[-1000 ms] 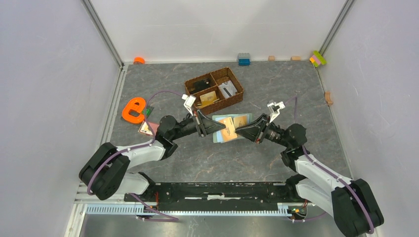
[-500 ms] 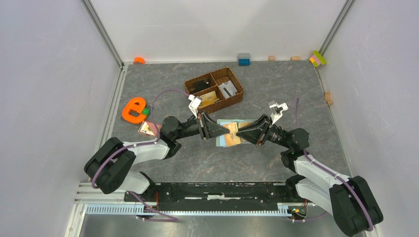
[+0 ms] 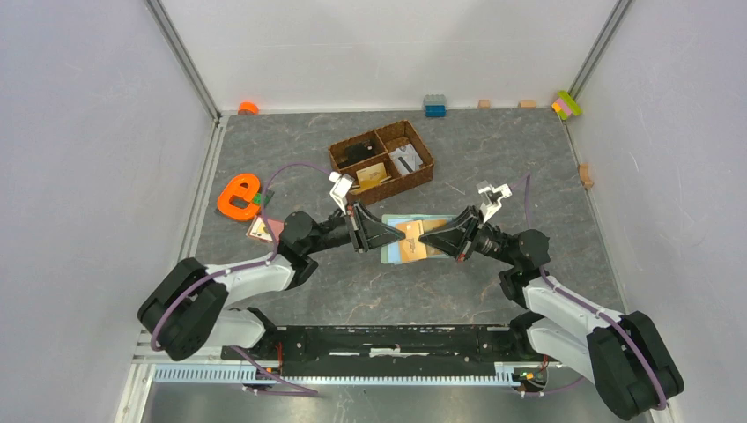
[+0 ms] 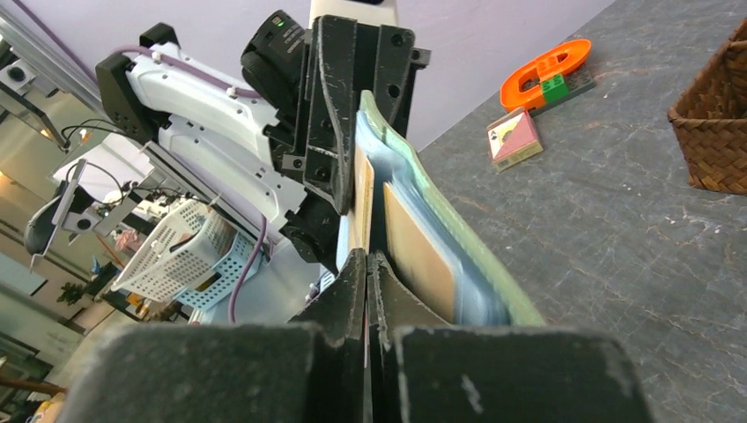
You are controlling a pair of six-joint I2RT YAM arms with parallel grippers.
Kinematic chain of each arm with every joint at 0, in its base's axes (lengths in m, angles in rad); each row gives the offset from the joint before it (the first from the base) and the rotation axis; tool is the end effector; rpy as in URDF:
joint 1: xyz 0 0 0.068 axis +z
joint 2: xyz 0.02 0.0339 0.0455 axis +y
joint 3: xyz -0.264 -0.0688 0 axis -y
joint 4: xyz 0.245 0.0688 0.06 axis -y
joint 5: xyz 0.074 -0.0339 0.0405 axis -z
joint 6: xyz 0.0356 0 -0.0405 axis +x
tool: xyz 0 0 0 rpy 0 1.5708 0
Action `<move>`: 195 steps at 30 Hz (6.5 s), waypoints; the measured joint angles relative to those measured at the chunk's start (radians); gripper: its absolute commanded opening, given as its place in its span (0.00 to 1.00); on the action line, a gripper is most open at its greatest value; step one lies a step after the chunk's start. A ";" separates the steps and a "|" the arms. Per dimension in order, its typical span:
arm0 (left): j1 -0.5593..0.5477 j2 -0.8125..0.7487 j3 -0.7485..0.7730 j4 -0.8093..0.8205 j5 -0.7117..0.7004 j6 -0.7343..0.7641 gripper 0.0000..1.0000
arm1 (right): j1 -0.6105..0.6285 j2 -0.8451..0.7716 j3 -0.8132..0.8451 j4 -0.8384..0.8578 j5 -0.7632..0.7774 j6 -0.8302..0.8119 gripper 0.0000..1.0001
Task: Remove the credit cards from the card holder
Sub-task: Remove the credit card from the card holder, then place the credit card in the storage box.
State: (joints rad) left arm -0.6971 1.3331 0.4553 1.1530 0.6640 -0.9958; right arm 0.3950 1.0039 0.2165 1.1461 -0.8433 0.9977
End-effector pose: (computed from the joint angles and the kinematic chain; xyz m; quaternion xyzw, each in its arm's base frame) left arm 0.1843 -0.1829 0.2476 0.1721 0.6028 -0.6949 0.3522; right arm 0.1606 0.0958 0.2392 -0.1670 0.5962 0.6599 0.4258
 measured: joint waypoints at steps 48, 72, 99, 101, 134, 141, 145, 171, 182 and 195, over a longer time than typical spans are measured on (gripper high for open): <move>0.017 -0.080 -0.038 -0.060 -0.111 0.027 0.02 | 0.003 0.006 -0.030 -0.034 0.023 -0.034 0.00; 0.024 -0.589 -0.090 -0.764 -0.796 0.227 0.02 | -0.005 -0.111 0.056 -0.639 0.357 -0.416 0.00; 0.023 -0.773 -0.154 -0.824 -1.022 0.230 0.02 | 0.185 0.722 0.849 -0.573 0.679 -0.325 0.00; 0.023 -0.776 -0.155 -0.823 -1.023 0.230 0.02 | 0.185 0.786 0.957 -0.629 0.680 -0.433 0.00; 0.023 -0.835 -0.188 -0.814 -1.029 0.230 0.02 | 0.268 0.952 1.157 -0.974 0.636 -1.966 0.00; 0.023 -0.829 -0.188 -0.815 -1.029 0.230 0.02 | 0.264 0.948 1.123 -1.030 0.633 -2.089 0.00; 0.023 -0.829 -0.188 -0.815 -1.029 0.230 0.02 | 0.264 0.948 1.123 -1.049 0.638 -2.133 0.00; 0.023 -0.810 -0.188 -0.814 -1.029 0.230 0.02 | 0.273 1.028 1.230 -1.166 0.689 -2.292 0.14; 0.023 -0.811 -0.188 -0.814 -1.029 0.230 0.02 | 0.292 1.033 1.215 -1.164 0.697 -2.305 0.43; 0.023 -0.805 -0.188 -0.814 -1.029 0.230 0.02 | 0.315 0.743 1.001 -1.011 0.713 -1.999 0.55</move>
State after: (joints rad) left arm -0.6746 0.5278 0.2676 0.3393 -0.3649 -0.7662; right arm 0.7105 1.7473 1.2175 0.1352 -0.1303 -1.0016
